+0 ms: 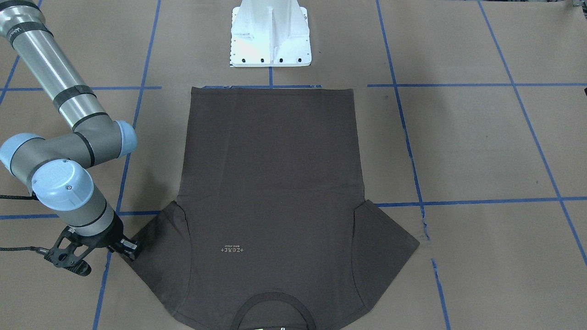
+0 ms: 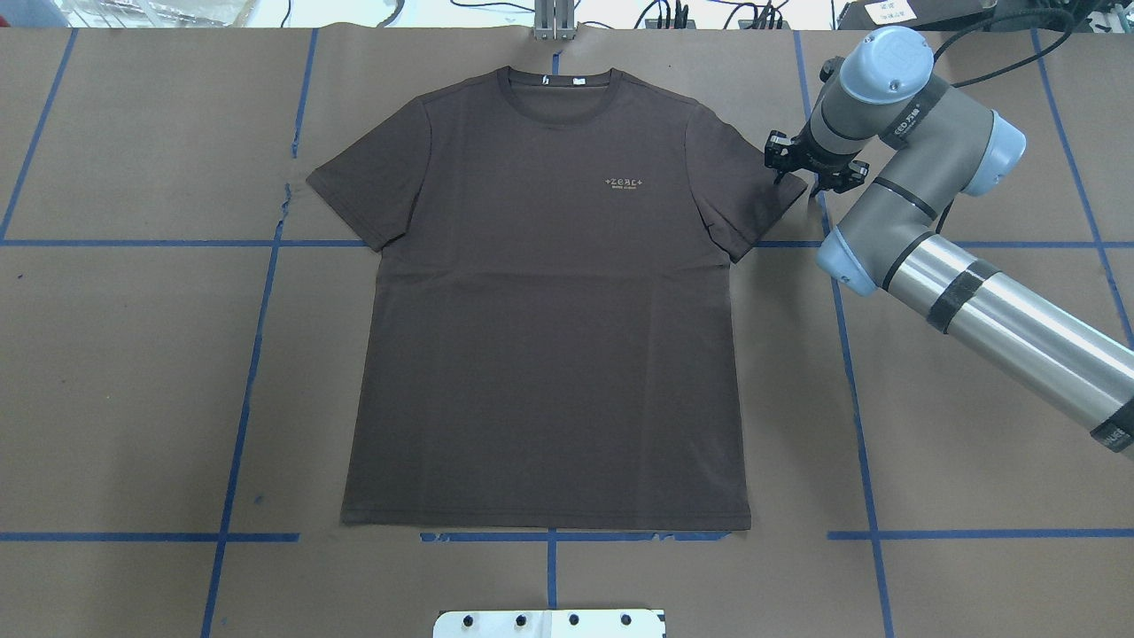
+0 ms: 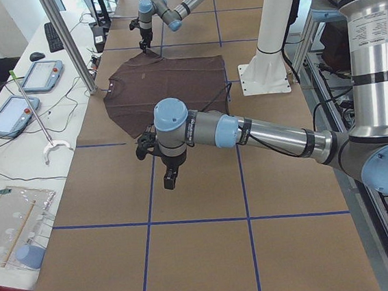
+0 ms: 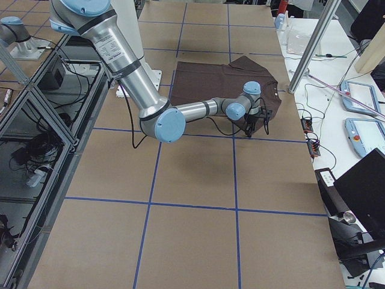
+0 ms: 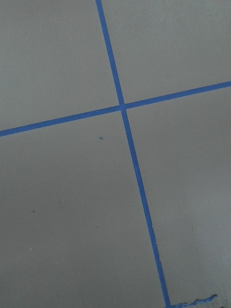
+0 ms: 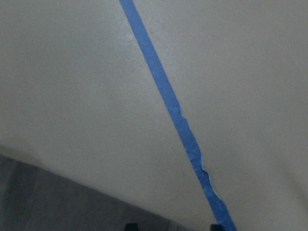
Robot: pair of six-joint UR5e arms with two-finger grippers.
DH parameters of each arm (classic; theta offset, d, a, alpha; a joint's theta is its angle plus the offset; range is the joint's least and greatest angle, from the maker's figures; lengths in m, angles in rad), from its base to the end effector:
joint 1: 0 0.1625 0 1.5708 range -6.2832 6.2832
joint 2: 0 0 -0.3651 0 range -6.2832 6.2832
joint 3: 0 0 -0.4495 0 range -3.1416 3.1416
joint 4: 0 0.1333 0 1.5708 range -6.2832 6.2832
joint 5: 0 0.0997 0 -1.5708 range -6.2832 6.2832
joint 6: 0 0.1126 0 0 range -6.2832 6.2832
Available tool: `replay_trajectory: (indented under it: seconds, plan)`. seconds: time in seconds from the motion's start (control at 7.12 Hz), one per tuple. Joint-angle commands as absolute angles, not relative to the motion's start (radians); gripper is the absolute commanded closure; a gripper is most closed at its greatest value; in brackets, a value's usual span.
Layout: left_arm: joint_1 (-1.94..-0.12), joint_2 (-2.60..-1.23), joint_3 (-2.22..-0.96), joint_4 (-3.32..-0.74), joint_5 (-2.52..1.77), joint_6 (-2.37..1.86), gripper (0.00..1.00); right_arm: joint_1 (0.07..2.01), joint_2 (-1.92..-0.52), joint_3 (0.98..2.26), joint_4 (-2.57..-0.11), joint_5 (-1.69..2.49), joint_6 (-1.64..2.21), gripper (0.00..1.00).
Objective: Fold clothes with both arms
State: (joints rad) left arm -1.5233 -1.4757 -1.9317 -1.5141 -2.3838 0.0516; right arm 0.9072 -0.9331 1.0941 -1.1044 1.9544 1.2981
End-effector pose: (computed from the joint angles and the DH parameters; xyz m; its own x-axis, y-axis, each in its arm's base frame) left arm -0.0271 -0.5145 0.4629 0.6761 0.2334 -0.6989 -0.0814 0.9664 0.2440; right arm -0.4228 -0.6888 0.4098 0.6405 0.4137 0.6469 -0.4389 0.8885 -0.1337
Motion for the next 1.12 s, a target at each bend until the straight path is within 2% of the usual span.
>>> replay_trajectory:
  seconds: [0.0,0.56,0.98]
  plan:
    - [-1.523,-1.476,-1.942,-1.514,-2.384,0.049,0.0,0.907,-0.931,1.098,-1.104,1.954,1.298,1.0]
    - [-1.523,-1.474,-1.951,-1.513,-2.384,0.048,0.0,0.907,-0.907,1.17,-1.108,1.956,1.307,1.0]
    - [-1.523,-1.454,-1.976,-1.511,-2.385,0.045,0.0,0.813,-0.804,1.125,-1.117,1.818,1.423,1.0]
